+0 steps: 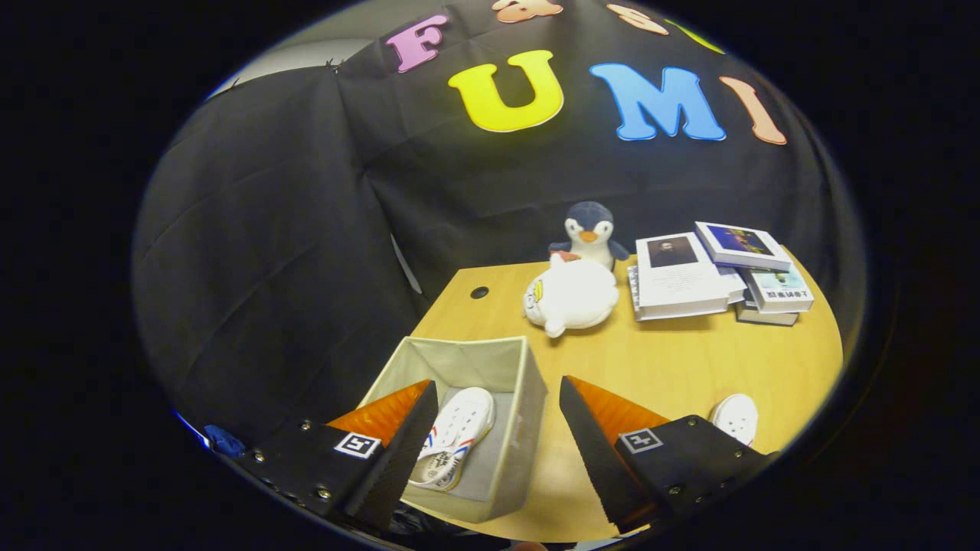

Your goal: Open the storage box then place both shoes into the box .Put the left shoe in first, then the right shoe, with the right side of both shoes facing outward in a uniform manner.

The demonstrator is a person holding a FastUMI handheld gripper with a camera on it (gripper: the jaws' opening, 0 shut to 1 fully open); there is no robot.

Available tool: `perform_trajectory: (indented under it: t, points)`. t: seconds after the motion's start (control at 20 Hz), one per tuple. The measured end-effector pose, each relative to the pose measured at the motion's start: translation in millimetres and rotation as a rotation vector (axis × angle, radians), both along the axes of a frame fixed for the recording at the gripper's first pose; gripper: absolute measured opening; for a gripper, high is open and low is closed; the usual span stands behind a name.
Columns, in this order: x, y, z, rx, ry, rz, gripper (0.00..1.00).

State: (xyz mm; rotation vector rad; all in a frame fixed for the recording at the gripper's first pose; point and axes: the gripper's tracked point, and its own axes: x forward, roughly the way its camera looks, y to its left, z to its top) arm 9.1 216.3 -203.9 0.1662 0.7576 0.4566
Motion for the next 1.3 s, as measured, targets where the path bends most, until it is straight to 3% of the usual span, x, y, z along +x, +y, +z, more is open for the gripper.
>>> perform_trajectory:
  t: [0.3, 0.65, 0.95, 1.3]
  points:
    - [6, -95, -12, -0.054, 0.006, -0.121, 0.98]
    - [2, -183, -43, -0.152, 0.036, -0.205, 0.98]
    - [-12, -233, -79, -0.21, 0.102, -0.238, 0.98]
    - [-35, -279, -123, -0.312, 0.184, -0.221, 0.98]
